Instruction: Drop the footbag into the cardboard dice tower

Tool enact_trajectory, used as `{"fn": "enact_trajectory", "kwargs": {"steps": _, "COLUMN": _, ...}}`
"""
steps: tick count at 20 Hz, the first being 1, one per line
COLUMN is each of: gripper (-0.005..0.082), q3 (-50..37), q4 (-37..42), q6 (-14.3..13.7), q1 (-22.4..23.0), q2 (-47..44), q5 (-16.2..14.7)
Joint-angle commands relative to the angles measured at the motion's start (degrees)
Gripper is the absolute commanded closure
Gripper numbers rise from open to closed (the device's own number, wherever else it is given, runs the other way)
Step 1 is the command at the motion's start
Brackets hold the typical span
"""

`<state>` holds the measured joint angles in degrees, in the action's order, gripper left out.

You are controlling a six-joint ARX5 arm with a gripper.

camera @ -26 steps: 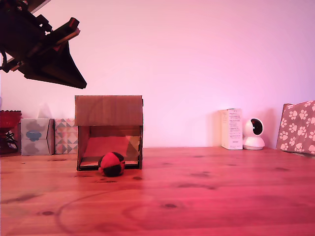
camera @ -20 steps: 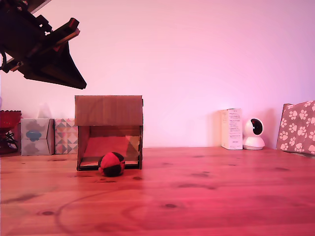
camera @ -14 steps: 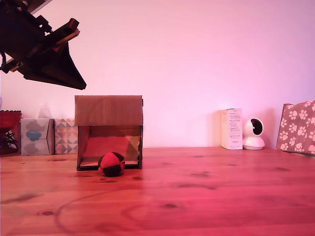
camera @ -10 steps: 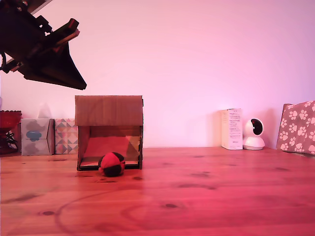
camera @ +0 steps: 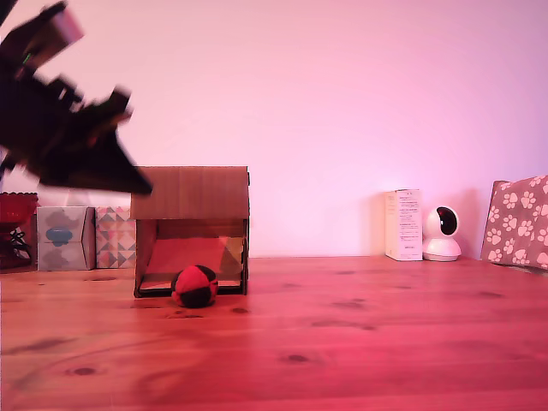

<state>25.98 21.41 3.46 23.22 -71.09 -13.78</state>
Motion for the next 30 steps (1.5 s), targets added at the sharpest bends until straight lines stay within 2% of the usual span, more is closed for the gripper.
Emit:
{"fn": "enact_trajectory", "kwargs": {"steps": 1, "gripper": 0.0789, "q3": -1.7, "q4": 2.86, "q6": -0.44, "q1": 0.11, "q2": -1.11, "q5": -0.11}}
{"fn": "enact_trajectory", "kwargs": {"steps": 6, "gripper": 0.0788, "q3": -1.9, "q4": 5.6, "q6": -0.44, "q1": 0.26, "q2": -5.2, "q5": -0.15}}
{"fn": "enact_trajectory", "kwargs": {"steps": 12, "gripper": 0.0777, "q3": -1.81, "q4": 18.67, "q6": -0.46, "q1": 0.96, "q2": -15.54, "q5": -0.11}}
{"fn": "enact_trajectory", "kwargs": {"steps": 13, "gripper": 0.0727, "q3": -1.64, "q4": 20.68, "q6": -0.5, "q1": 0.94, "q2": -17.09, "q5": -0.11}}
{"fn": "enact_trajectory", "kwargs": {"steps": 14, "gripper": 0.055, "q3": -1.36, "q4": 22.49, "q6": -0.5, "q1": 0.94, "q2": -18.73, "q5": -0.09}}
{"fn": "enact_trajectory", "kwargs": {"steps": 16, "gripper": 0.0054, "q3": 0.02, "q4": 24.65, "q6": -0.55, "q1": 0.94, "q2": -21.81, "q5": 0.52}}
{"fn": "enact_trajectory", "kwargs": {"steps": 17, "gripper": -0.002, "q3": 1.18, "q4": 24.61, "q6": -1.01, "q1": 0.96, "q2": -23.1, "q5": 1.05}}
{"fn": "enact_trajectory", "kwargs": {"steps": 18, "gripper": 0.0009, "q3": 2.29, "q4": 24.72, "q6": -1.09, "q1": 0.96, "q2": -24.33, "q5": 1.25}}
{"fn": "enact_trajectory", "kwargs": {"steps": 24, "gripper": 0.0008, "q3": 8.72, "q4": 24.48, "q6": -2.45, "q1": 0.94, "q2": -30.75, "q5": 5.38}}
{"fn": "enact_trajectory", "kwargs": {"steps": 30, "gripper": 0.0008, "q3": 14.53, "q4": 24.39, "q6": -2.45, "q1": 0.94, "q2": -39.12, "q5": 6.82}}
